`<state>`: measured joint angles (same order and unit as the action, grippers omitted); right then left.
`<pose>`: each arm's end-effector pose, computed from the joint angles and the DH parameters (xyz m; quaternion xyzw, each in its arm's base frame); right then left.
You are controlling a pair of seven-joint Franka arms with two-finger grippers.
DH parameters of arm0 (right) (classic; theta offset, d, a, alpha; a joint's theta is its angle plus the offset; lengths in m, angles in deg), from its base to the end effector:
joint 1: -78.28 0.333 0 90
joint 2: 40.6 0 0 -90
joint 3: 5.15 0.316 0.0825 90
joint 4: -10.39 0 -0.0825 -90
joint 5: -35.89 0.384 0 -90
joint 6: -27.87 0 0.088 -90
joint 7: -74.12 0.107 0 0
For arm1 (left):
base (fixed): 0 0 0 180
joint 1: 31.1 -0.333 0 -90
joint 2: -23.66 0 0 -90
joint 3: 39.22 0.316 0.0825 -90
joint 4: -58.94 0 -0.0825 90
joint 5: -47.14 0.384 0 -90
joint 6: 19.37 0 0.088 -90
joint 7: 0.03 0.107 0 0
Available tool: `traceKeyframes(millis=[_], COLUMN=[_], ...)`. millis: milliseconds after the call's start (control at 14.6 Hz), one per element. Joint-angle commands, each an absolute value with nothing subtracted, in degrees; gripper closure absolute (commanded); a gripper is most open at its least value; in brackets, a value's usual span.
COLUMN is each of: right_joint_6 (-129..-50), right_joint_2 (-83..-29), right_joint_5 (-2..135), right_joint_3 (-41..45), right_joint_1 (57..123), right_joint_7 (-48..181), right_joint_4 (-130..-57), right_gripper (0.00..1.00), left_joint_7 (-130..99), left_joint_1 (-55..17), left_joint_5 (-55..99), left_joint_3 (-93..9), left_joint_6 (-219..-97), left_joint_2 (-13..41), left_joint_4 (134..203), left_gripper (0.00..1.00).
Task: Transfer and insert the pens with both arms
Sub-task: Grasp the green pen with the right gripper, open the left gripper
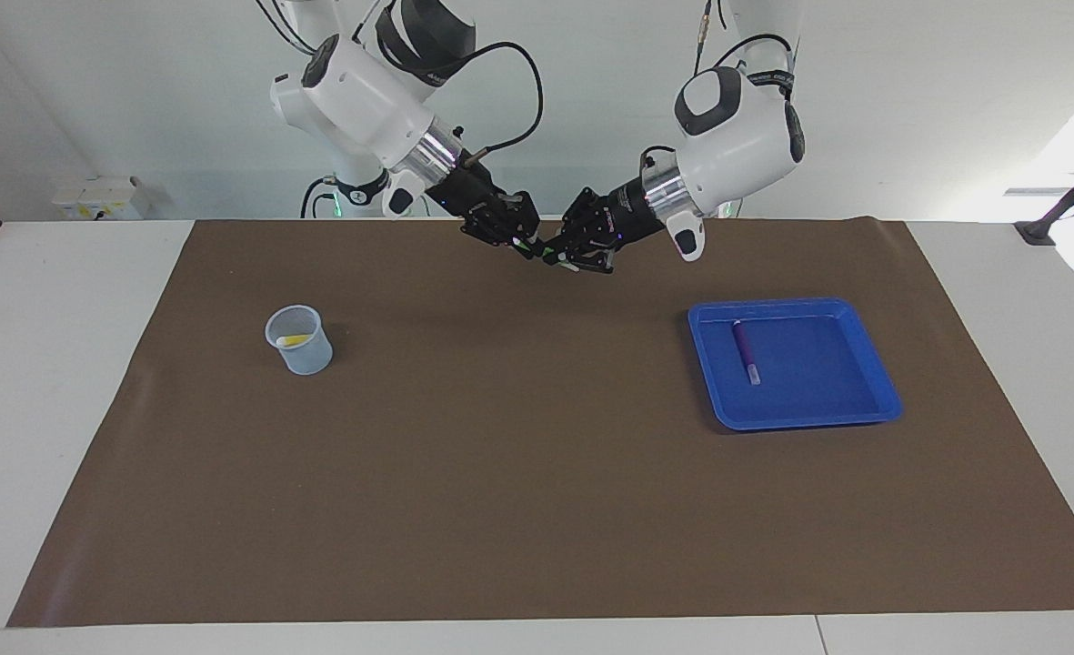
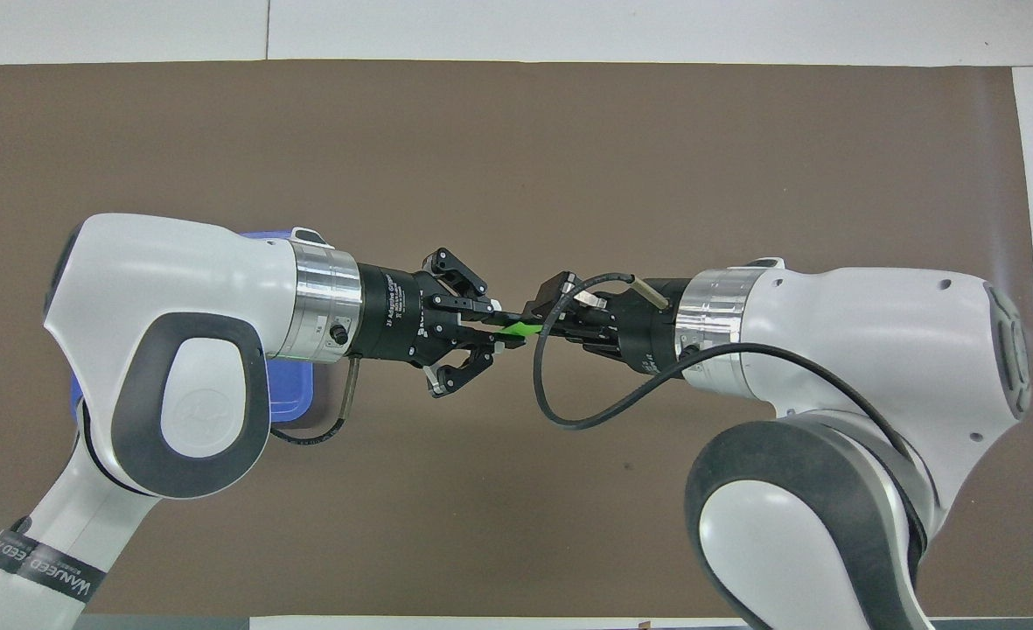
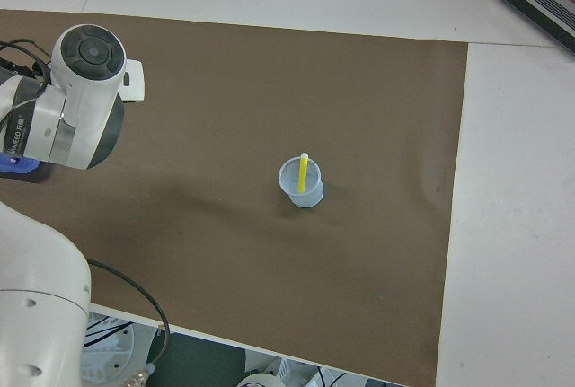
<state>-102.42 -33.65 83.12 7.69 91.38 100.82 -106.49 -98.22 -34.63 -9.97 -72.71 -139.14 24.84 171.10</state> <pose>0.4899 0.2637 0.5389 -0.9051 0.2060 0.0015 0.3718 0.4774 -0.3252 0.5164 0.6121 0.6625 -0.3543 0.2467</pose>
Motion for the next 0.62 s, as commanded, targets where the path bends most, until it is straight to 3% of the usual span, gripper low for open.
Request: traceKeyframes(millis=[0,69,206,549], right_joint_6=[-100.01,-99.92,-98.35,-85.44], right_joint_2=[-32.42,-32.34,-32.42,-31.02], right_joint_5=[82.83,82.57,76.98,60.70], right_joint_3=[7.68,7.68,7.68,7.33], right_joint_1=[90.58,90.41,90.06,82.07], right_joint_7=[99.34,99.25,97.42,77.06], right_joint_4=[-107.47,-107.47,-107.47,-106.16], right_gripper=[1.00,1.00,1.00,1.00], left_joint_7=[-98.82,-98.91,-98.29,-95.93], left_joint_1=[-33.82,-33.91,-34.17,-38.82], left_joint_5=[-11.13,-11.04,-10.52,-5.61], left_joint_3=[-72.26,-72.26,-72.18,-72.00], left_joint_6=[-141.18,-141.01,-140.40,-136.19], left_joint_2=[27.18,27.44,27.44,27.62], left_joint_4=[172.50,172.59,172.67,173.29], left_gripper=[0.06,0.00,0.00,0.00])
